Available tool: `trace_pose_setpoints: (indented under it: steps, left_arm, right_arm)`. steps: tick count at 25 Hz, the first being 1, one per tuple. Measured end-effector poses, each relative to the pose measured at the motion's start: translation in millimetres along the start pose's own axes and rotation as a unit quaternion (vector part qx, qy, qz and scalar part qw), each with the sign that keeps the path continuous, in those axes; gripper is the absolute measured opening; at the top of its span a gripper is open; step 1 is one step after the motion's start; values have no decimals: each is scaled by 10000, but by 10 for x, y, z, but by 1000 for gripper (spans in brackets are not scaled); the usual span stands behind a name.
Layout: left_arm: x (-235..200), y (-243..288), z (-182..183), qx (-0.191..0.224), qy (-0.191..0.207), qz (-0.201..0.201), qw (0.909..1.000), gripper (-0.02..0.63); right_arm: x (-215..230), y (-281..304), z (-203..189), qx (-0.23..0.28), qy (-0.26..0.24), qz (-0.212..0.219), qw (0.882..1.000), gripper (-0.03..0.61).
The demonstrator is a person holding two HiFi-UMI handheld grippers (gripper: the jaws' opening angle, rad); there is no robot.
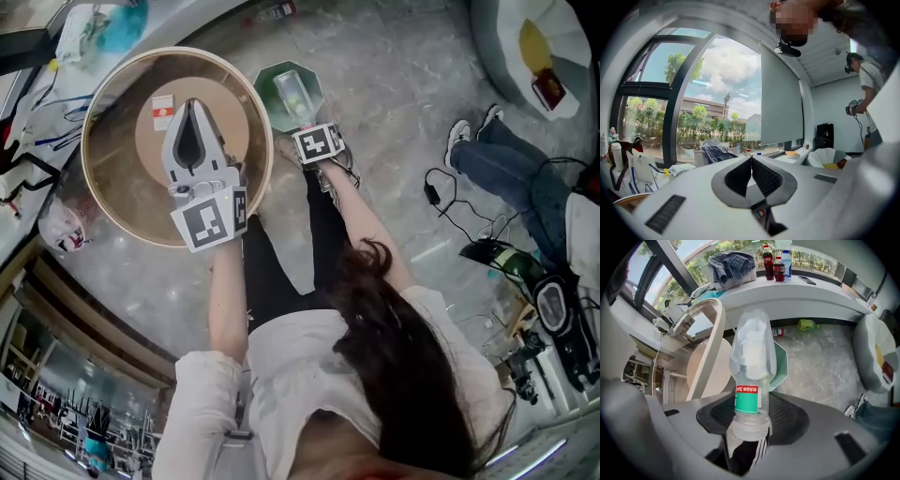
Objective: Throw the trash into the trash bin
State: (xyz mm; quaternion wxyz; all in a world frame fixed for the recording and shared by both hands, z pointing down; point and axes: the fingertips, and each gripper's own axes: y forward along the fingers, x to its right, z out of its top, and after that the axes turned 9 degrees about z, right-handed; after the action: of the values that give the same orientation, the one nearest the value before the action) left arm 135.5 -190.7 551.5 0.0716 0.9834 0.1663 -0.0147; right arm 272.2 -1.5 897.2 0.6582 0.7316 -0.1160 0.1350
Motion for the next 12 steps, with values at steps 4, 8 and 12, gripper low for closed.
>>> trace_pose_setpoints:
  steps: [4, 8, 12]
  left_arm:
    - [-19, -12, -46, -20, -43, 42, 10000, 12]
    - [-33, -31, -134, -96, -132, 58, 9999, 12]
    - [-38, -100, -112, -110, -211, 112, 9997, 12]
  right_arm:
    - [-56, 56, 68, 108, -40, 211, 9997, 204]
    - [-25, 76, 171, 417, -230, -121, 9988, 209]
    - [-46, -2, 244, 628, -256, -187, 9975, 233]
